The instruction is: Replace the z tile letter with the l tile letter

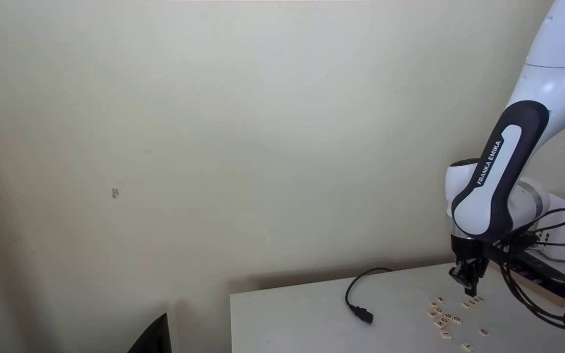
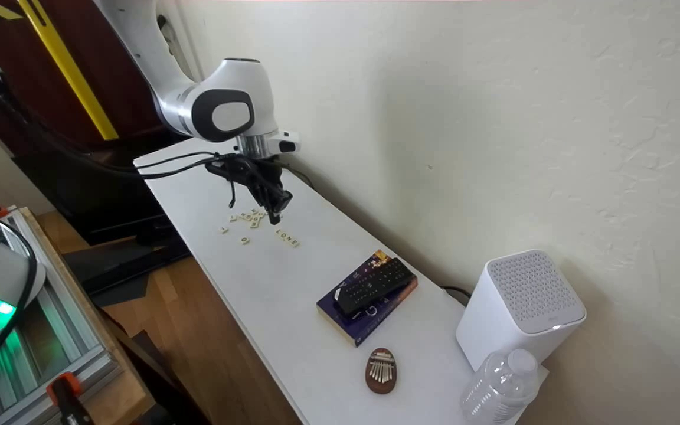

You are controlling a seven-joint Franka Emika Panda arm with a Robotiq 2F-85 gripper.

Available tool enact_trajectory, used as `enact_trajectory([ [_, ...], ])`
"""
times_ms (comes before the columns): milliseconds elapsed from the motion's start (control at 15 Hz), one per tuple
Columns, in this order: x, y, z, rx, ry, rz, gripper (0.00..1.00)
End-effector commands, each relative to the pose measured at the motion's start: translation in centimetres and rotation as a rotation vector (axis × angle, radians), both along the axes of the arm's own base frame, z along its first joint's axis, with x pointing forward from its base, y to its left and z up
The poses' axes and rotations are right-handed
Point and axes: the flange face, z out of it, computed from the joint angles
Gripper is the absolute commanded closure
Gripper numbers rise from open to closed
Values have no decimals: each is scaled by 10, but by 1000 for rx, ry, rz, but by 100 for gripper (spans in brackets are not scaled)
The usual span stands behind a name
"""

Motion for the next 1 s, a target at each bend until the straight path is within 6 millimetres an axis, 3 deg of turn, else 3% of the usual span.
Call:
enact_trajectory([
  [0,-15,-2,24,12,-12,-33,69],
  [667,-41,-29,57,8,-56,-171,1],
  [933,-51,-35,68,11,-70,-193,0],
])
